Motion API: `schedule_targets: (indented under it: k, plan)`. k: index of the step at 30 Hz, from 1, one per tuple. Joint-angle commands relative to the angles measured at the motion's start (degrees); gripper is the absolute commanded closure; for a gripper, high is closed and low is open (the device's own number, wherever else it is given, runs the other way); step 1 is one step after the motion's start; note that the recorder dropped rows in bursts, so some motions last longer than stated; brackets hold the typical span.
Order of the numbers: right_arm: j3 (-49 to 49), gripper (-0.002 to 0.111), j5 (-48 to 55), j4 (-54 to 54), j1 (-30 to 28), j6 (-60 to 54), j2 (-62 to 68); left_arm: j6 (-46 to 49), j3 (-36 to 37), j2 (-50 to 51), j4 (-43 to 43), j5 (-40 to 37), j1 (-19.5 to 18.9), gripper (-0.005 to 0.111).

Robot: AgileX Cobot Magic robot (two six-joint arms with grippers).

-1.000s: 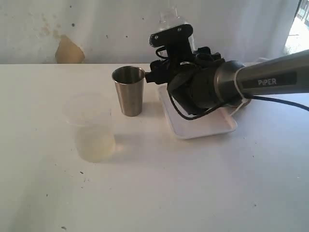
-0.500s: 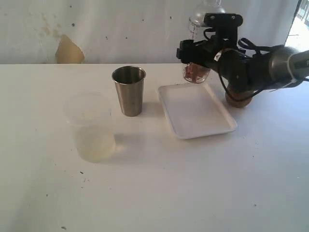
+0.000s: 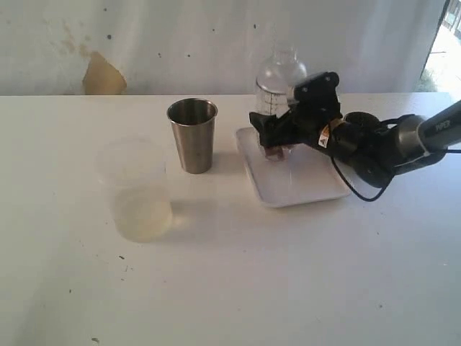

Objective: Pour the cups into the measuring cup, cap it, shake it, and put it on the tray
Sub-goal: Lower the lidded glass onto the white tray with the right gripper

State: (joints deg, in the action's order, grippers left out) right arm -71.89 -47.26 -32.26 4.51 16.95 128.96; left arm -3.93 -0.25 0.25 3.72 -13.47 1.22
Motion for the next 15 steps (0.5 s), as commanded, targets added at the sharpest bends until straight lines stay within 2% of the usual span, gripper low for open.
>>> schedule_targets:
  k: [1,15]
  plan:
    - [0.04,0.108,-2.54,-3.59,-1.52,-2.83,1.45,-0.14,0.25,-0.25,0.03,0.10,0.08,0.107]
    - [0.04,0.108,-7.00,-5.69,-2.51,-2.17,1.49,-0.14,0.25,-0.25,0.03,0.10,0.08,0.107]
